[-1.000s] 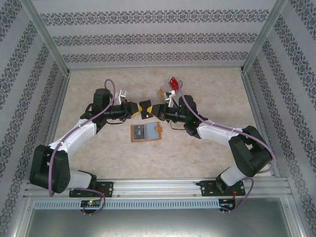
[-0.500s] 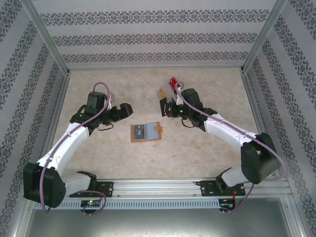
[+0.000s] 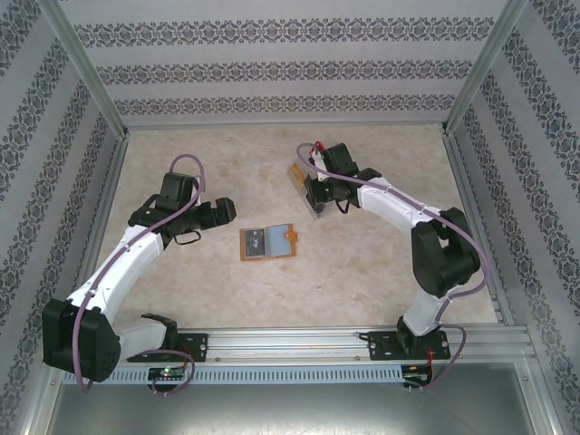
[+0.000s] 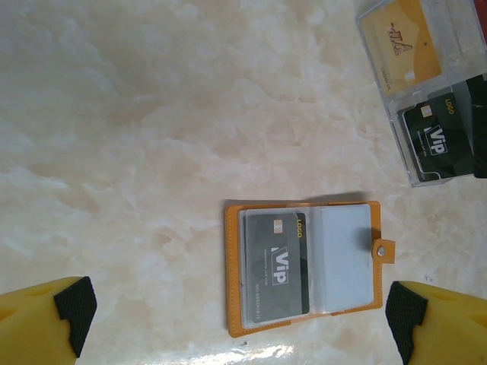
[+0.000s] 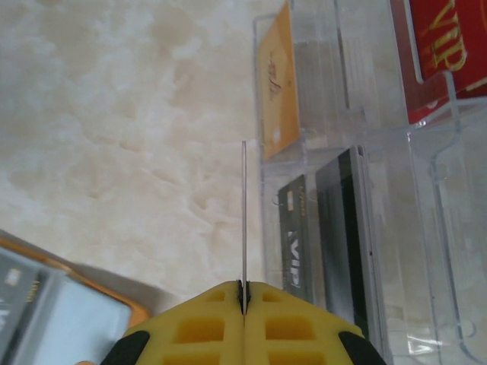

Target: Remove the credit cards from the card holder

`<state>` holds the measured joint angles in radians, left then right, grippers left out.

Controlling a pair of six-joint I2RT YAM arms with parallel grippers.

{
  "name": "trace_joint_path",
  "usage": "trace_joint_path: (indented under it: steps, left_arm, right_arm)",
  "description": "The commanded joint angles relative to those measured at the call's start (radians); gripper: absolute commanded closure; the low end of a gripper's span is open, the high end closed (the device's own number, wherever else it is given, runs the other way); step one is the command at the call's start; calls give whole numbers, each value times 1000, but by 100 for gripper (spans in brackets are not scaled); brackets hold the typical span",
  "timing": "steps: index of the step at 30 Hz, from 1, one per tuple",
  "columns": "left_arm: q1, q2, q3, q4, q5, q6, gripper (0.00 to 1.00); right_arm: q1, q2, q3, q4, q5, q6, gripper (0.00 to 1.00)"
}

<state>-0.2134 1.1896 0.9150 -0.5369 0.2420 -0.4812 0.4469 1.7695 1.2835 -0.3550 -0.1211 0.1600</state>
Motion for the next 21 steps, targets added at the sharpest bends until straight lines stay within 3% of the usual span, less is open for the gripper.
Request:
trace_joint_path:
  steps: [1, 12, 18, 21]
  left_arm:
    - [14, -9, 15, -31, -17, 29, 0]
    - [14, 12, 20, -24, 30, 33, 0]
    - [15, 13, 20, -28, 32, 33, 0]
    - [14, 15, 19, -26, 34, 35, 0]
  right_arm:
    - [-10, 35, 52, -55, 1, -42, 100]
    - [-28, 122, 104, -89, 24, -69, 99]
    - [-30, 141, 113, -101, 59, -68, 91]
    - [-28, 141, 119, -107, 63, -63, 79]
